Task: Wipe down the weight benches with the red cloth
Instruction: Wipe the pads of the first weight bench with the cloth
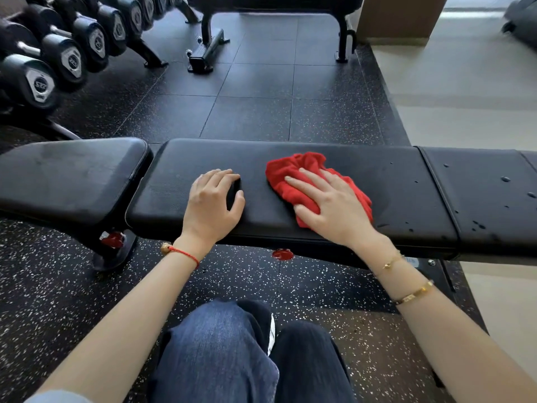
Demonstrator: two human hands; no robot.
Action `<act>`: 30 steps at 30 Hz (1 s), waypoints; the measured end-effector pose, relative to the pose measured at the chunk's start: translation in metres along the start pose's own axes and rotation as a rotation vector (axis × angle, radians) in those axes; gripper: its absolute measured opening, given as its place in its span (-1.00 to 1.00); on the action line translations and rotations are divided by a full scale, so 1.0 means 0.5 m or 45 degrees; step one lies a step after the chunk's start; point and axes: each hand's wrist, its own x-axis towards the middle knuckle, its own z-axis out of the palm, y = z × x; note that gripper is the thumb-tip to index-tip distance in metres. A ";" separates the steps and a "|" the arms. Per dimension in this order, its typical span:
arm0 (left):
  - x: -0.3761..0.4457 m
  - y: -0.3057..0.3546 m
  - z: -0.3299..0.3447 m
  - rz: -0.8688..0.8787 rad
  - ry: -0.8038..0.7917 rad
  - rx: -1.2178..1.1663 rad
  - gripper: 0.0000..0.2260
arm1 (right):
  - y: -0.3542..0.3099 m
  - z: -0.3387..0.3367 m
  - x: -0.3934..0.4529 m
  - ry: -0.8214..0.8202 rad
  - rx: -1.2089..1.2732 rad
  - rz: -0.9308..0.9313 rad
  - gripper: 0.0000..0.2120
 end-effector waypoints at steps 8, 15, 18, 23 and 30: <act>0.001 -0.002 0.002 0.012 0.016 0.022 -0.66 | 0.052 -0.006 0.134 -0.063 -0.101 0.333 -0.49; -0.002 -0.001 0.003 0.029 0.005 0.083 -0.61 | -0.053 0.010 0.023 -0.048 -0.020 0.010 -0.49; -0.006 -0.001 0.004 0.039 -0.009 0.190 -0.58 | -0.028 -0.002 -0.040 -0.014 0.003 -0.019 -0.47; -0.033 -0.009 0.011 0.053 0.056 0.190 -0.59 | 0.073 -0.025 0.008 -0.006 -0.053 0.208 -0.49; -0.037 -0.008 0.016 0.059 0.136 0.201 -0.61 | -0.015 0.000 0.094 -0.064 -0.069 0.223 -0.49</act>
